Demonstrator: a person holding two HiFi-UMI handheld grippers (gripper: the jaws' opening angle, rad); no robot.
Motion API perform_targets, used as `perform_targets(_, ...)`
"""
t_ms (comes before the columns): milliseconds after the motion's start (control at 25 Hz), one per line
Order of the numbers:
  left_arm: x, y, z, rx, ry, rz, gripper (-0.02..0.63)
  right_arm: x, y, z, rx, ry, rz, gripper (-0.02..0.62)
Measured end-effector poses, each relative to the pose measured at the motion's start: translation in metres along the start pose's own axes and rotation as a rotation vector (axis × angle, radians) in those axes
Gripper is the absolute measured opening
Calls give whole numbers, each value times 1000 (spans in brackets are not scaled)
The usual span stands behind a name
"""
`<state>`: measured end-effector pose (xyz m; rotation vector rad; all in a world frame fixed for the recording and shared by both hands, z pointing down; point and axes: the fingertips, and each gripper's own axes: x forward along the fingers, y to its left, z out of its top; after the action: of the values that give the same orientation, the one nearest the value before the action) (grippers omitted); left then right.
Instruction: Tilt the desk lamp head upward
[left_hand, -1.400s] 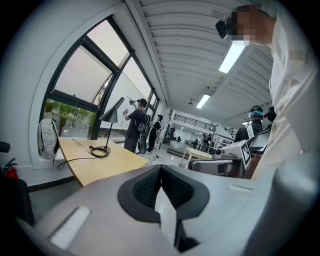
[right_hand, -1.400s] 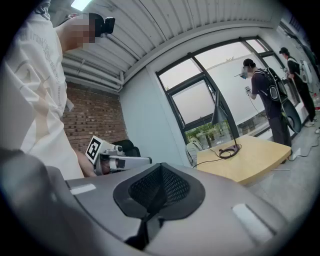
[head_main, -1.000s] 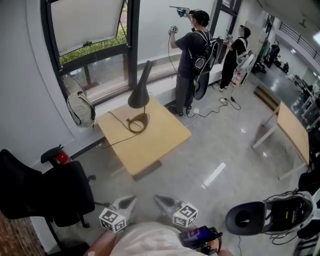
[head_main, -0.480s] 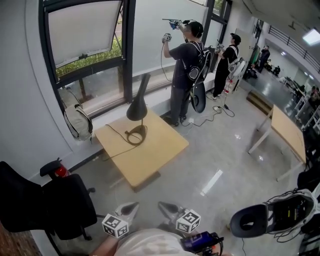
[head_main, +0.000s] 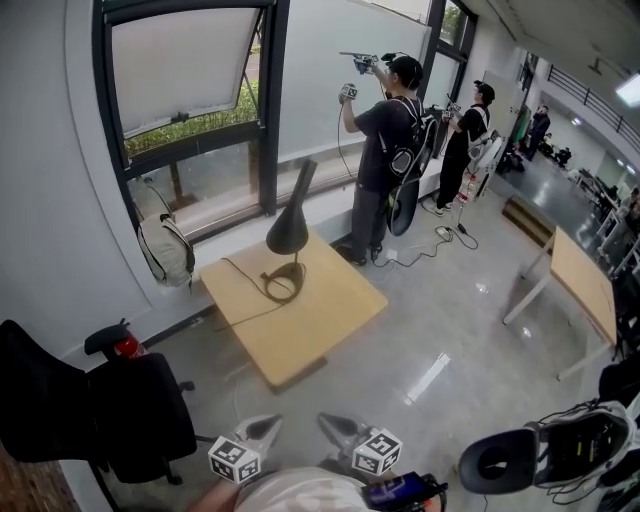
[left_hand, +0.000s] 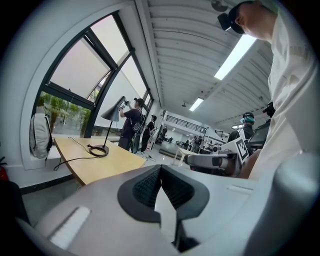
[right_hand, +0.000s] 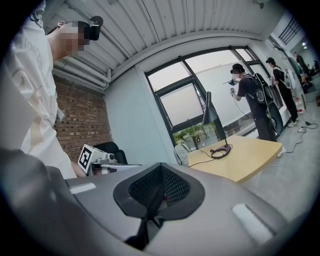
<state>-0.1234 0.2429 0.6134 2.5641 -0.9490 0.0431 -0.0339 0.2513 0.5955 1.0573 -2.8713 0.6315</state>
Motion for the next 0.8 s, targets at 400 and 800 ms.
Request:
perform_targets(400, -2, 0, -5, -3, 20, 6, 2, 5, -1, -11, -24, 54, -1, 12)
perform_targets(800, -12, -5, -19, -16, 58, -13, 2, 1, 6, -23, -29, 48, -61, 12)
